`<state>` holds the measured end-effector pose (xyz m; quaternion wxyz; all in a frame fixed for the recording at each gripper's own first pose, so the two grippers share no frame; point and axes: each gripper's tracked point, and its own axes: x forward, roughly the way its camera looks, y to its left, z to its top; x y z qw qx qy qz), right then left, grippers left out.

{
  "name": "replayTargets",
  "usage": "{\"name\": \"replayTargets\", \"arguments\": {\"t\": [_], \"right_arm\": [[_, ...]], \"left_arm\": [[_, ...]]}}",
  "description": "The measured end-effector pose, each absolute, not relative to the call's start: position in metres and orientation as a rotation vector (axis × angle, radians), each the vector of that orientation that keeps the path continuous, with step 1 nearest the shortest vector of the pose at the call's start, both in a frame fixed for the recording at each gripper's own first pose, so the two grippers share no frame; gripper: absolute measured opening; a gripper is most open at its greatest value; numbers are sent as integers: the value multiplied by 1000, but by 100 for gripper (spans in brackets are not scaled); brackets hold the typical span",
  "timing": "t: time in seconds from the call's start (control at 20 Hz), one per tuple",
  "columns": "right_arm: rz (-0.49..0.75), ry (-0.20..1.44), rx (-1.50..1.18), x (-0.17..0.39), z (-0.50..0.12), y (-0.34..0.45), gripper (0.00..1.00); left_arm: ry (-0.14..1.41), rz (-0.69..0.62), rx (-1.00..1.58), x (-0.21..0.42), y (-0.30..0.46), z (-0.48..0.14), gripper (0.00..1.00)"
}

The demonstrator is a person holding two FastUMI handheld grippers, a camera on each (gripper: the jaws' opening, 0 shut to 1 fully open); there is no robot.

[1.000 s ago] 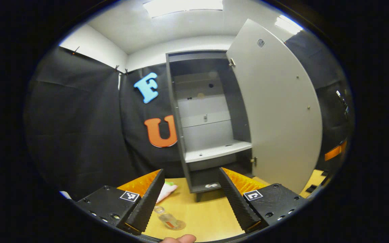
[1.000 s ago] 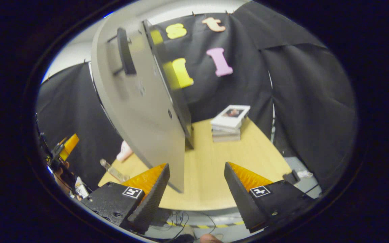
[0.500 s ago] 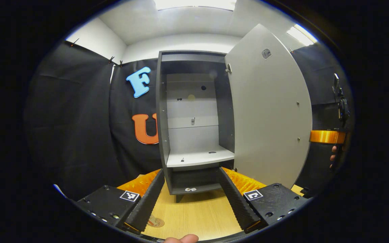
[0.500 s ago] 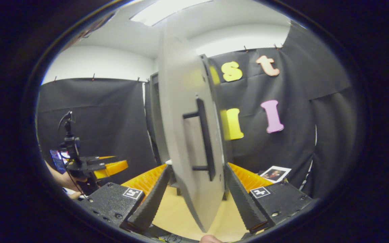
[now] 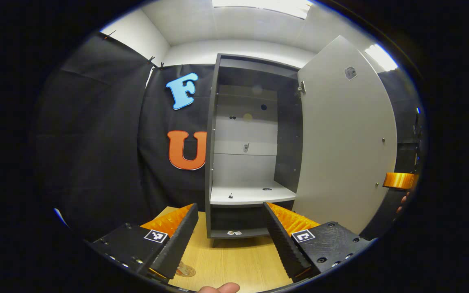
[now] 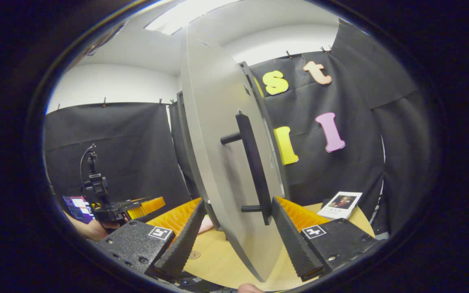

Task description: Open the cabinet door with the right hand, grasp the bottle in the cabinet with the left hand and place it on the coaster, then close the cabinet door with the right hand.

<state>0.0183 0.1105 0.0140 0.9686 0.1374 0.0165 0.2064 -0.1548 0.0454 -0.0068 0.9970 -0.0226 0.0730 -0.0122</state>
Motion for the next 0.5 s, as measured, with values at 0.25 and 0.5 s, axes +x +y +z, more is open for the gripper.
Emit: {"name": "replayTargets", "arguments": {"t": [0.25, 0.5], "right_arm": [[467, 69, 294, 26, 15, 132, 100], [516, 86, 307, 38, 19, 161, 100]], "left_arm": [[220, -24, -82, -145, 54, -37, 94], [224, -51, -65, -125, 61, -48, 94]]}}
